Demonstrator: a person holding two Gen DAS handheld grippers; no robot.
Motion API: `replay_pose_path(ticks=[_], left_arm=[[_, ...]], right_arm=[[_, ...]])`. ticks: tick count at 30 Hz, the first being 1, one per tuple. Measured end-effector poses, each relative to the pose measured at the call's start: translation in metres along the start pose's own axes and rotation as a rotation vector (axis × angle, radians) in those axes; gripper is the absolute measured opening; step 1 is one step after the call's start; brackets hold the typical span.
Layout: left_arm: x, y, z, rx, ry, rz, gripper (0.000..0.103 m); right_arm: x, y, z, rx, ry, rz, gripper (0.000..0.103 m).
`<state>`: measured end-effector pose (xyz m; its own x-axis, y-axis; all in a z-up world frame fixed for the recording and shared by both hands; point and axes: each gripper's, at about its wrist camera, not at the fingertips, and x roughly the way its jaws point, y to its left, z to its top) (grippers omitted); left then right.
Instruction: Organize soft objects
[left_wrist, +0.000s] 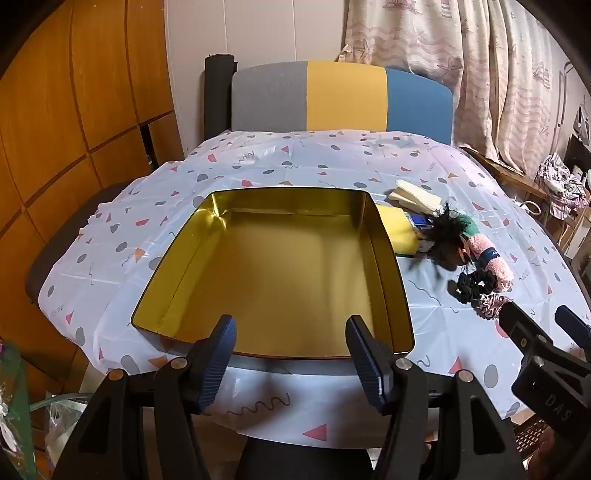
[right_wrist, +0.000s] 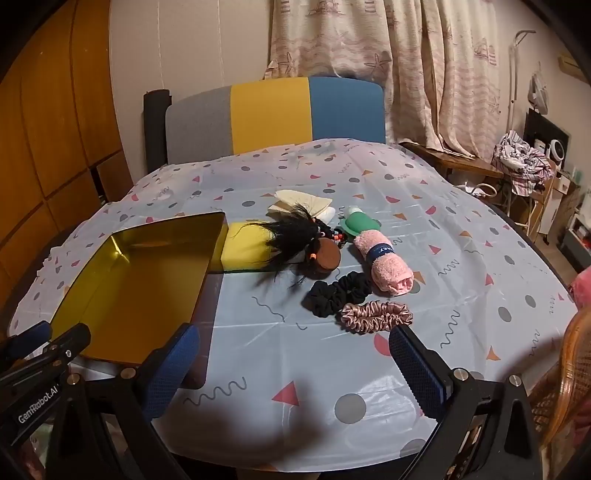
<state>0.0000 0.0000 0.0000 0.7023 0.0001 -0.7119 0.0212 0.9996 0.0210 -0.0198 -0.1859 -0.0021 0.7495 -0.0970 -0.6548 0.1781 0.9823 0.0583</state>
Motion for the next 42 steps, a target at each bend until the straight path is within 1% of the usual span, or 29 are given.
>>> replay_pose_path(ticks=[5, 10, 13, 15, 24, 42], left_arm=[[0.0005, 0.001, 0.0013, 0.0, 0.007, 0.002, 0.062], [0.0, 0.0036, 0.0046, -0.008, 0.008, -0.009, 0.062], [0.0005, 0.0052, 0.0062, 0.0, 0.008, -0.002, 0.062], [0.0011, -0.001, -0.0008, 0.009, 0.001, 0.007, 0.062], [0.0023, -0.0001, -0.0013, 0.009, 0.013, -0.009, 0.062], [0.0046, -0.0011, -0.0025, 0.012, 0.024, -0.015, 0.062]], right_arm=[[-0.0009, 0.0014, -0.0003, -0.002, -0.01, -0.008, 0.103], [-0.0013, 0.0024, -0.0004, -0.005, -0.007, -0.001, 0.103], [-0.0022, 0.0046, 0.0001, -0.007, -0.008, 0.004, 0.103], [-0.0021, 0.0043, 0.0001, -0.008, -0.008, 0.004, 0.103], [-0.0016, 0.0052, -0.0018, -0.011, 0.0, 0.012, 0.103], [0.0013, 0.0065, -0.0035, -0.014, 0.01, 0.018, 0.103]])
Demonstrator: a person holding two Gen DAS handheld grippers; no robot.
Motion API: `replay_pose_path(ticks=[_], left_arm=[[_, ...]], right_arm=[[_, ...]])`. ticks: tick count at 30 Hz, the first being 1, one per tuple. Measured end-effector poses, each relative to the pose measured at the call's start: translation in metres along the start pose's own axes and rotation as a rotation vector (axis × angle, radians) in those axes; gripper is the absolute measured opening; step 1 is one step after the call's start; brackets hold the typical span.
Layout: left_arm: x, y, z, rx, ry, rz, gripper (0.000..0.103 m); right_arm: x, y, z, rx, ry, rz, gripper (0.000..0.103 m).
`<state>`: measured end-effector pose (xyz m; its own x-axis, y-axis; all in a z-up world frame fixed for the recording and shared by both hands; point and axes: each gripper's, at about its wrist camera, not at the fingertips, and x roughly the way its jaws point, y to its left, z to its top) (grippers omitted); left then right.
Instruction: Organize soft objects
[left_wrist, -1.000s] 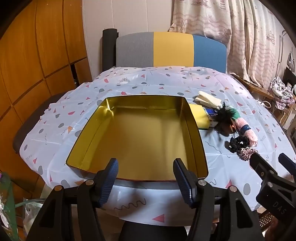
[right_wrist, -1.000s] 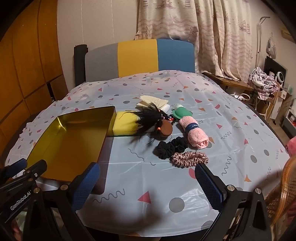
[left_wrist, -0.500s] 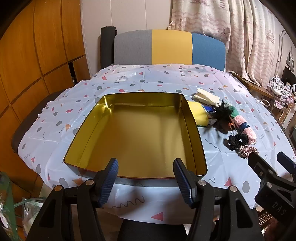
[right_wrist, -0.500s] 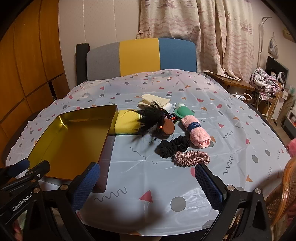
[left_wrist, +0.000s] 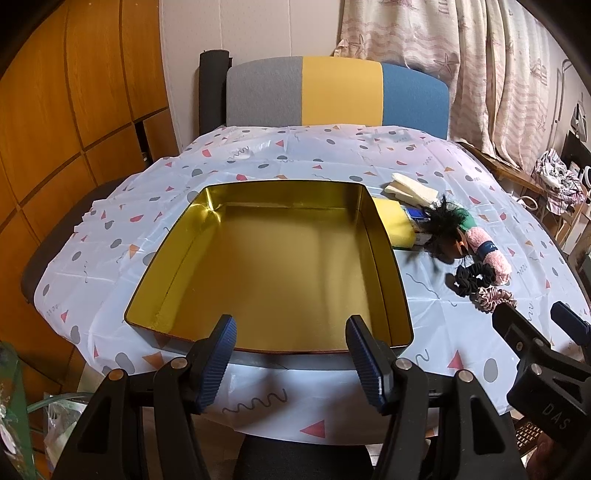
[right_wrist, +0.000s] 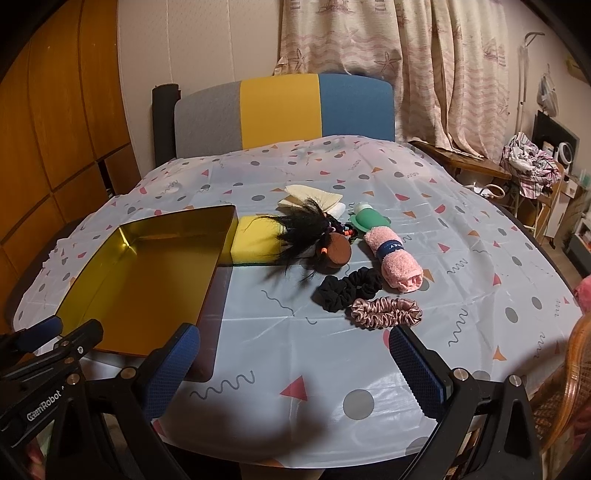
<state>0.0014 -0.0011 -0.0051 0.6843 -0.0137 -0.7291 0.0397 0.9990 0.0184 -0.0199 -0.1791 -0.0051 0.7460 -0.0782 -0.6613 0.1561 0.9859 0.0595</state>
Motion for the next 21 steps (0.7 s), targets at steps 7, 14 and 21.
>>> replay_pose_path(ticks=[7, 14, 21], left_arm=[[0.0011, 0.0008, -0.0005, -0.006, 0.006, -0.006, 0.062], [0.0014, 0.0009, -0.0006, -0.003, 0.005, -0.003, 0.062], [0.0018, 0.0003, -0.001, -0.003, 0.01, -0.003, 0.062]], right_arm=[[0.0007, 0.0001, -0.0008, 0.0, 0.004, -0.001, 0.103], [0.0009, 0.0006, -0.0009, -0.003, 0.004, 0.001, 0.103], [0.0015, 0.0014, -0.0014, -0.005, 0.008, 0.001, 0.103]])
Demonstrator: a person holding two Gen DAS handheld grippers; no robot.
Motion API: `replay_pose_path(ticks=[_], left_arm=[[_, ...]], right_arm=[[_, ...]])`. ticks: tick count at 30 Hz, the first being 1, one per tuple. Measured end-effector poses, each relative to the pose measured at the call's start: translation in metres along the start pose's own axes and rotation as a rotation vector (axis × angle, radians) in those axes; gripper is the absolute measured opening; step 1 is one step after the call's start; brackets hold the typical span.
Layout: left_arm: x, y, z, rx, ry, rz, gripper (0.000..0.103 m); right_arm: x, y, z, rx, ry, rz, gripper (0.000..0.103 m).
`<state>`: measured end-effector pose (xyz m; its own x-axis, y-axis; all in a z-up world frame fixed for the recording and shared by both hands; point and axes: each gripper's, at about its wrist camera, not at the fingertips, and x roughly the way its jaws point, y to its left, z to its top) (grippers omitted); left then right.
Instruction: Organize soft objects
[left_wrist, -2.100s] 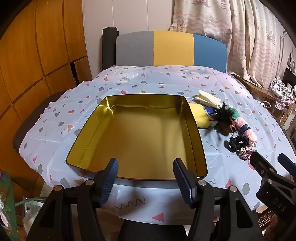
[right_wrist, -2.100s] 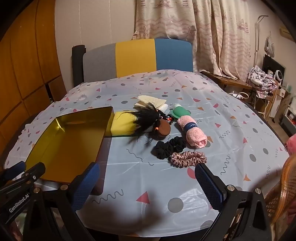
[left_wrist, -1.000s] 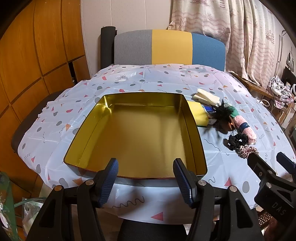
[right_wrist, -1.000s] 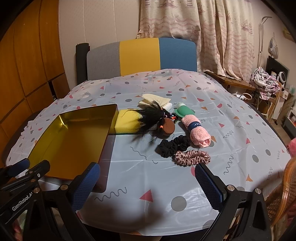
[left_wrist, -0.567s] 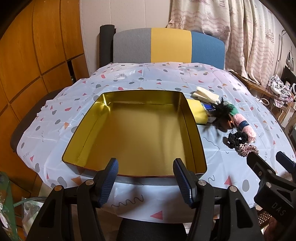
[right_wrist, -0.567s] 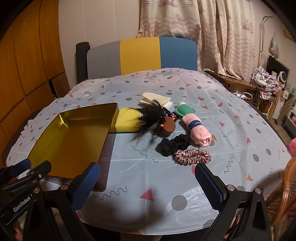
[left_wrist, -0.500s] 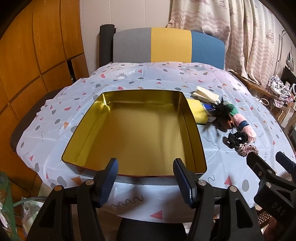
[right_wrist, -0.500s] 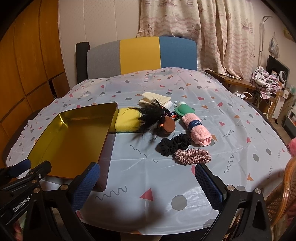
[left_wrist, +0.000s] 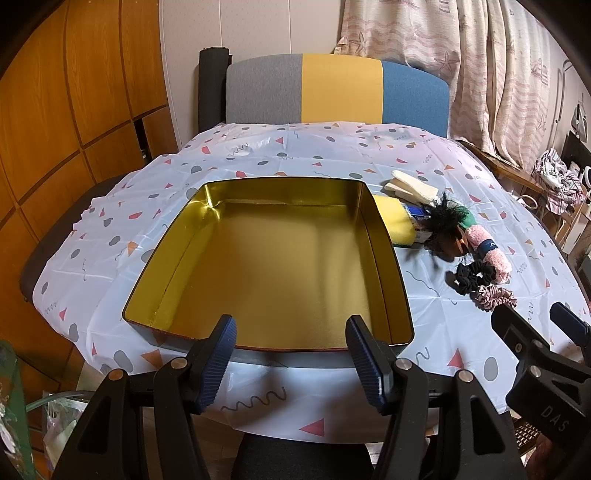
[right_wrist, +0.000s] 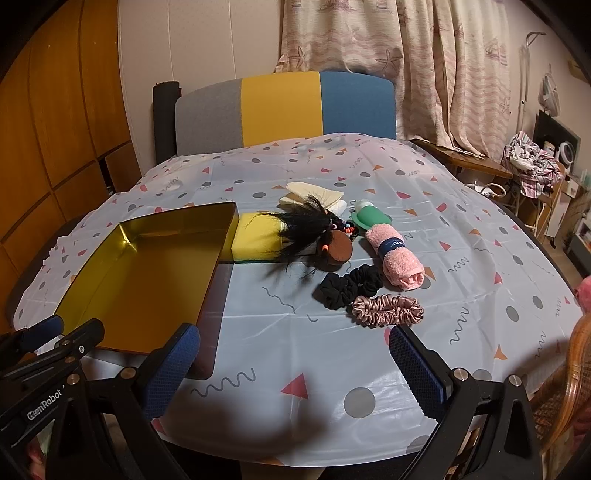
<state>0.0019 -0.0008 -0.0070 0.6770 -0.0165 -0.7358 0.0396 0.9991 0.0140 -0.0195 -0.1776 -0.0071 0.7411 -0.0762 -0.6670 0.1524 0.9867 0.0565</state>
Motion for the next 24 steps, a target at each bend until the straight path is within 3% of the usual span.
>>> replay_pose_path(ticks=[24], left_arm=[[0.003, -0.0034, -0.0024, 0.009, 0.011, -0.009, 0.062]], right_arm=[[0.0048, -0.0047, -0.0011, 0.005, 0.012, -0.014, 0.103]])
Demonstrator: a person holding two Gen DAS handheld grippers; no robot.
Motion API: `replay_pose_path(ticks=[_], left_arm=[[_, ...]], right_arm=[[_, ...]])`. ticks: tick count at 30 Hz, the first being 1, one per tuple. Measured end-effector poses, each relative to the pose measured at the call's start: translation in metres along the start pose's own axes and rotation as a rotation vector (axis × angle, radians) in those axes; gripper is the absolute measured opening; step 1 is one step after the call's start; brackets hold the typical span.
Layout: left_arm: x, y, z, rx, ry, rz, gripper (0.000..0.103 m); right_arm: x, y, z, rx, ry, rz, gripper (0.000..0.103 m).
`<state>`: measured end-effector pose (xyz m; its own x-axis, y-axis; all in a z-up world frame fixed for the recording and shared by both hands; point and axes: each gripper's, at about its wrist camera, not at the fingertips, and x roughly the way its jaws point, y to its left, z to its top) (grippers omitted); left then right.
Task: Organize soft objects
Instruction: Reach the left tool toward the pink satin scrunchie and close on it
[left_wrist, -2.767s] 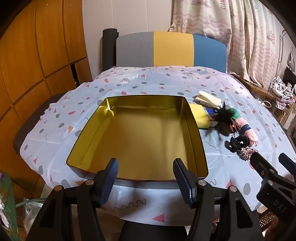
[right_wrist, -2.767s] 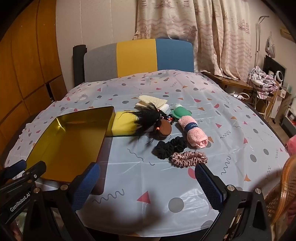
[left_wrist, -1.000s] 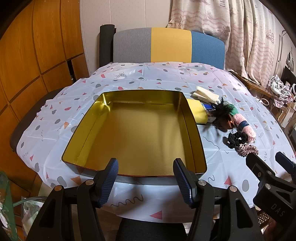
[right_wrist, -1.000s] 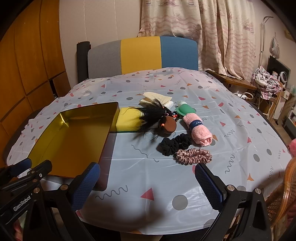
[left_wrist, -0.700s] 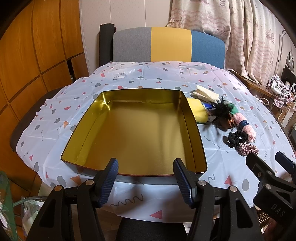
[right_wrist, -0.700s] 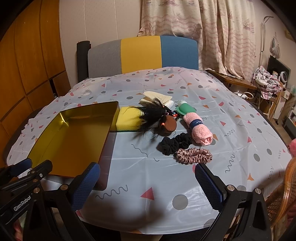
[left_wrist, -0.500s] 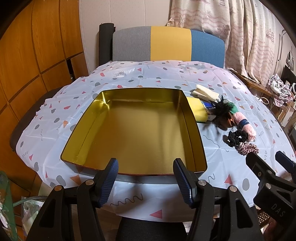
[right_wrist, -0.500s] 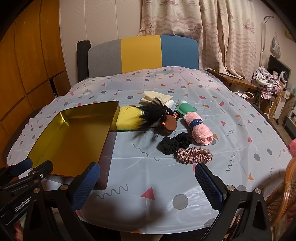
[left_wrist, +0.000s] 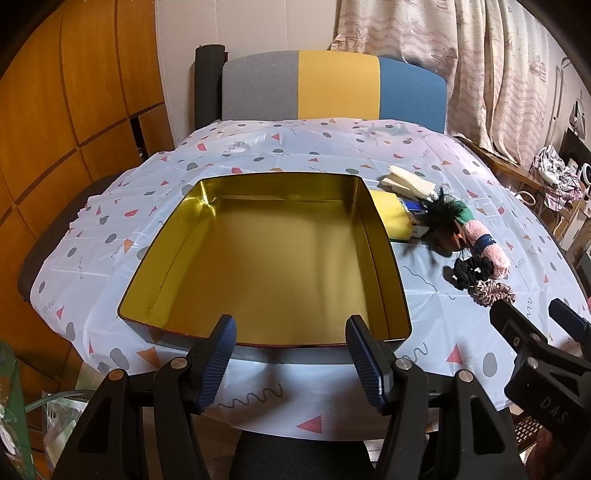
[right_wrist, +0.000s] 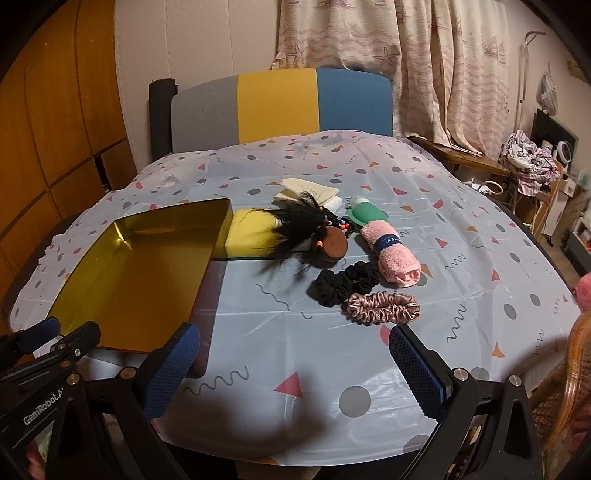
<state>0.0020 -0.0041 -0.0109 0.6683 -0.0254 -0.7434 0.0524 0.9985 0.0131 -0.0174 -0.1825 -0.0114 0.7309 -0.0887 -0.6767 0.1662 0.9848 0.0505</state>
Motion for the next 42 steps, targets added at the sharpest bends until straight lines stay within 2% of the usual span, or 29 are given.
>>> replay_pose_path(ticks=[5, 10, 11, 14, 16, 21, 25, 30, 34, 35, 38, 42], left_arm=[[0.001, -0.003, -0.001, 0.011, 0.003, -0.014, 0.062], [0.004, -0.013, -0.004, 0.039, 0.02, -0.068, 0.062], [0.004, -0.015, -0.003, 0.045, 0.023, -0.09, 0.062], [0.007, -0.025, -0.002, 0.042, 0.052, -0.242, 0.062], [0.01, -0.032, 0.001, 0.03, 0.088, -0.314, 0.062], [0.013, -0.065, 0.009, 0.035, 0.124, -0.409, 0.062], [0.018, -0.104, 0.016, 0.103, 0.147, -0.502, 0.062], [0.041, -0.16, 0.02, 0.199, 0.187, -0.52, 0.064], [0.064, -0.197, 0.02, 0.258, 0.2, -0.488, 0.071], [0.072, -0.208, 0.02, 0.263, 0.207, -0.473, 0.071], [0.089, -0.219, 0.024, 0.241, 0.214, -0.5, 0.071], [0.108, -0.236, 0.03, 0.227, 0.185, -0.513, 0.071]], right_arm=[[0.001, -0.008, 0.004, 0.015, -0.001, -0.014, 0.103], [0.004, -0.035, 0.012, 0.057, -0.01, -0.057, 0.103], [0.005, -0.042, 0.014, 0.069, -0.012, -0.069, 0.103], [0.008, -0.064, 0.02, 0.1, -0.025, -0.11, 0.103], [0.01, -0.083, 0.028, 0.116, -0.045, -0.154, 0.103], [0.013, -0.125, 0.044, 0.146, -0.081, -0.271, 0.103], [0.009, -0.157, 0.051, 0.214, -0.096, -0.324, 0.103], [0.007, -0.18, 0.053, 0.27, -0.096, -0.339, 0.103], [0.009, -0.187, 0.052, 0.286, -0.079, -0.332, 0.103], [0.01, -0.188, 0.051, 0.292, -0.075, -0.33, 0.103], [0.013, -0.191, 0.048, 0.306, -0.06, -0.324, 0.103], [0.016, -0.194, 0.046, 0.317, -0.049, -0.323, 0.103]])
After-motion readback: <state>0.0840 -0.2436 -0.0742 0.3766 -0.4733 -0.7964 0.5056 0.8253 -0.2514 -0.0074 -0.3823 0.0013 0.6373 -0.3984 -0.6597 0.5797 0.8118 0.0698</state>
